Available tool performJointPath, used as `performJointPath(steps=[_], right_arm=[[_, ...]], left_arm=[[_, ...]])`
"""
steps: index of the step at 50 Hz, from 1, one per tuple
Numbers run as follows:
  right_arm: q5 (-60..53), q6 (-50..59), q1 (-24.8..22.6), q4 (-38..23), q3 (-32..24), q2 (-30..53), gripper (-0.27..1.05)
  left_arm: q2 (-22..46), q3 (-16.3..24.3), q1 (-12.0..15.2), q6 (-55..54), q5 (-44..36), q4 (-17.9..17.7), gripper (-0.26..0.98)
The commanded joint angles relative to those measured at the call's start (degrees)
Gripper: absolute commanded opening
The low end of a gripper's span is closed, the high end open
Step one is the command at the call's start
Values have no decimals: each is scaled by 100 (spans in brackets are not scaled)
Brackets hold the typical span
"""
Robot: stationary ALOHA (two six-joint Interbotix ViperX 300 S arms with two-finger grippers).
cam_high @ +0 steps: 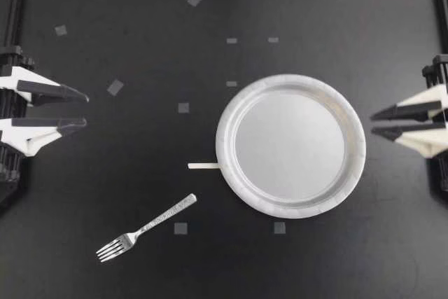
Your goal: Pick up the fork and place it on the plate.
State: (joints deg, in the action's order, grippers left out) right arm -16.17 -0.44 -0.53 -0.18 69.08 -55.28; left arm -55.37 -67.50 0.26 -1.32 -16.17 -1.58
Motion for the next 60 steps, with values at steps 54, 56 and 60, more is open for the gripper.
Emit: performJointPath(steps=[54,56,60], right_arm=[[598,62,413,-35,299,18,53],[527,62,413,-35,360,-18,52],[457,62,413,-35,431,-70,52]], left_arm=[[3278,2039,-835,-580,5054,-2883,10],[3463,2092,-932,-457,4948,-2918,17],[3806,2215,-967,-264,4843,-3015,35]])
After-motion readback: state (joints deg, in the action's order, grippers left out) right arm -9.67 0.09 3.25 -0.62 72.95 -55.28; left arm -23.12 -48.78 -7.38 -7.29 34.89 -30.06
